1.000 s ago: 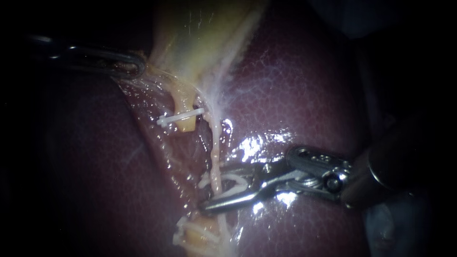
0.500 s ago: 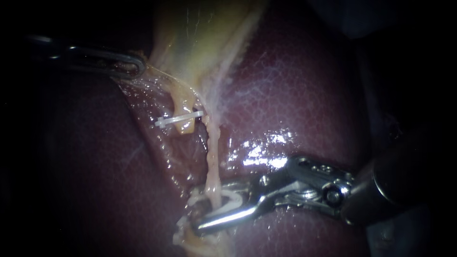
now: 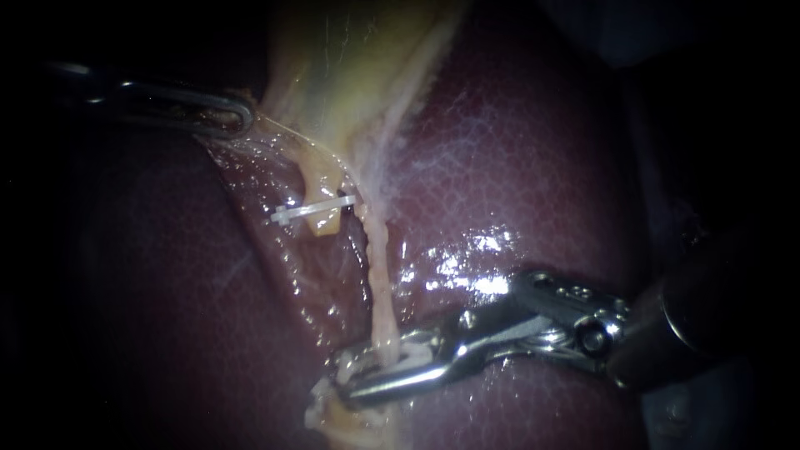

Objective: Clipping first clip right tube

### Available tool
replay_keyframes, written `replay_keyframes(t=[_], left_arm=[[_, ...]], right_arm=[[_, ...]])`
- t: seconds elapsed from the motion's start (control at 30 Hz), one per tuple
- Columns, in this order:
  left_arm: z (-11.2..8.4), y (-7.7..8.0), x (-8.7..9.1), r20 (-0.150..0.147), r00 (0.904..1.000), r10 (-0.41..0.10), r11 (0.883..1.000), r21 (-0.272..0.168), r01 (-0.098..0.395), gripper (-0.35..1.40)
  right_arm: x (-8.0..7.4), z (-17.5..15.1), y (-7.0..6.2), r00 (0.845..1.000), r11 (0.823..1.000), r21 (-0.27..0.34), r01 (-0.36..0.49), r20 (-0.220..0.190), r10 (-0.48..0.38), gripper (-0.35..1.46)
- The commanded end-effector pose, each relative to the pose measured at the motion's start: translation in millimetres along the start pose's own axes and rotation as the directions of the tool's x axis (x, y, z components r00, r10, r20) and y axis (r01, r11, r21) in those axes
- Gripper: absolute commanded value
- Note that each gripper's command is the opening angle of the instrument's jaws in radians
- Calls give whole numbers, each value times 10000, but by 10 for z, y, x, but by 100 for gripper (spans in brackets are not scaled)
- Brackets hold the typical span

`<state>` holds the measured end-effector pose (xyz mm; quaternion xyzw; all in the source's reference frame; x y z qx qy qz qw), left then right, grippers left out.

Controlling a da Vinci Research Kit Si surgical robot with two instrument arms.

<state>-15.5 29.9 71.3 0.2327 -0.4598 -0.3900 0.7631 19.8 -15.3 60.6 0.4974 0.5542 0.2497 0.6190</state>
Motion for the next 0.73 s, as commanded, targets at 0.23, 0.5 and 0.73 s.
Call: replay_keyframes(t=[0.23,0.5,0.73], left_arm=[[0,0,0,2,10000,2,10000,-3,-2,-35],[0,0,0,3,10000,2,10000,-4,-2,-35],[0,0,0,2,10000,2,10000,-3,-2,-35]], right_arm=[[0,0,1,9999,9997,232,29,112,-31,-35],[-1,0,5,9999,9997,228,33,112,-36,-35],[-1,-1,7,9999,9997,226,37,113,-40,-35]])
